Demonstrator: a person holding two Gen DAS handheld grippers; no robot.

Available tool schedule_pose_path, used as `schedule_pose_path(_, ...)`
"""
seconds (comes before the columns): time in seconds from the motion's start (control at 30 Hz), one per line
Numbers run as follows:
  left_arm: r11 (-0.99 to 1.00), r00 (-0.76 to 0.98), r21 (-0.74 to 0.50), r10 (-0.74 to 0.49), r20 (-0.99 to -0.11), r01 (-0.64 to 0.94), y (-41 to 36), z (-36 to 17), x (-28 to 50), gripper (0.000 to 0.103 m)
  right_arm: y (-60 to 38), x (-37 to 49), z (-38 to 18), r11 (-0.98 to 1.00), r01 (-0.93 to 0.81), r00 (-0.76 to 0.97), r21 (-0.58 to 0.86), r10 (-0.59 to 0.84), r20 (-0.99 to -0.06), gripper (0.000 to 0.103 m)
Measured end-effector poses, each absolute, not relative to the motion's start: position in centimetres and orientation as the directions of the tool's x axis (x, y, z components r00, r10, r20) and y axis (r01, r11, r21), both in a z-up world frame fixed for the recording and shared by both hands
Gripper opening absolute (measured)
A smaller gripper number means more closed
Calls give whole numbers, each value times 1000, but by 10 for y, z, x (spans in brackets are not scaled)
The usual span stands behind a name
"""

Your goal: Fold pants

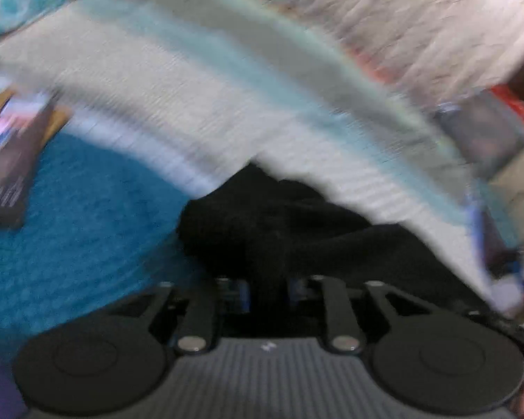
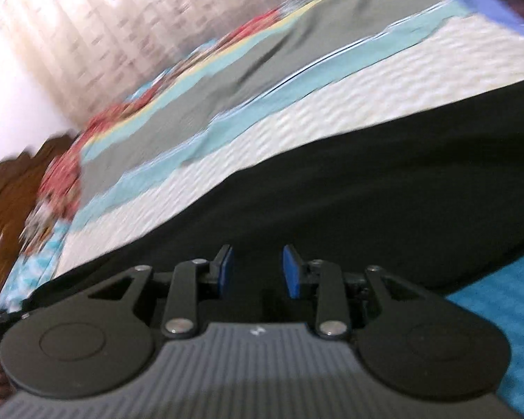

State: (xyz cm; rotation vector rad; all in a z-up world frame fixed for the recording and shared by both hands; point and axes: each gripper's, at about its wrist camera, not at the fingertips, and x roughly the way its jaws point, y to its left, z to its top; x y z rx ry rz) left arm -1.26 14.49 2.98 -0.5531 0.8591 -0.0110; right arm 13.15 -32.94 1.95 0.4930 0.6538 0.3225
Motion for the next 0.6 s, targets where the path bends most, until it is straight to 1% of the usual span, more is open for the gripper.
schedule_pose_path(0.03, 844, 623, -464, -216, -752, -267, 148, 17, -10, 42, -321, 125, 18, 838, -174, 723, 517, 465, -511, 35)
schedule_pose_path(0.07, 817, 601, -488, -231, -765, -307, 152, 8, -8, 52, -314, 113, 16, 840, -217, 695, 497, 491, -526, 35)
schedule_pose_path(0.1, 787, 596, -518, -249, -764, -335, 155, 1, -7, 57, -302, 112, 16, 844, -250, 674, 474, 504, -541, 35)
schedule_pose_path(0.17, 748, 607, -567, -283, -743, -346, 158, -4, -4, 79, -280, 105, 25, 846, -333, 644, 416, 527, -555, 35)
schedule_pose_path(0.2, 746, 615, -576, -290, -733, -335, 156, -4, -1, 85, -268, 98, 30, 842, -395, 637, 366, 539, -551, 39)
schedule_pose_path(0.23, 753, 624, -576, -291, -725, -318, 154, -5, 4, 92, -260, 83, 33, 832, -452, 631, 322, 553, -544, 50)
schedule_pose_path(0.27, 763, 631, -574, -294, -718, -297, 151, -6, 11, 95, -249, 78, 36, 818, -502, 622, 281, 567, -539, 55)
schedule_pose_path(0.3, 767, 630, -577, -306, -714, -281, 147, -8, 21, 96, -241, 73, 38, 802, -546, 609, 243, 579, -542, 57)
schedule_pose_path(0.33, 760, 623, -587, -321, -713, -280, 145, -11, 29, 94, -228, 73, 41, 796, -564, 600, 218, 577, -555, 57)
schedule_pose_path(0.37, 742, 620, -609, -345, -705, -280, 142, -15, 37, 78, -221, 74, 38, 792, -578, 584, 196, 569, -580, 57)
schedule_pose_path(0.4, 735, 618, -622, -363, -698, -271, 139, -18, 46, 58, -213, 78, 35, 794, -579, 570, 186, 557, -604, 57)
schedule_pose_path(0.43, 747, 610, -612, -363, -704, -262, 135, -19, 55, 26, -209, 82, 33, 799, -570, 558, 192, 547, -624, 57)
schedule_pose_path(0.47, 760, 617, -594, -340, -710, -265, 132, -17, 61, 23, -207, 86, 28, 806, -553, 539, 213, 541, -645, 57)
schedule_pose_path(0.5, 755, 651, -594, -307, -694, -277, 134, -12, 62, 22, -207, 89, 24, 815, -525, 518, 245, 534, -668, 57)
schedule_pose_path(0.53, 744, 694, -611, -288, -660, -272, 137, -6, 60, 21, -208, 92, 18, 828, -491, 496, 273, 523, -693, 57)
schedule_pose_path(0.57, 747, 714, -610, -273, -645, -265, 137, -2, 58, 22, -208, 93, 13, 834, -469, 489, 291, 520, -700, 57)
schedule_pose_path(0.6, 763, 712, -590, -259, -653, -263, 135, -1, 57, 22, -209, 91, 12, 829, -466, 497, 308, 534, -684, 57)
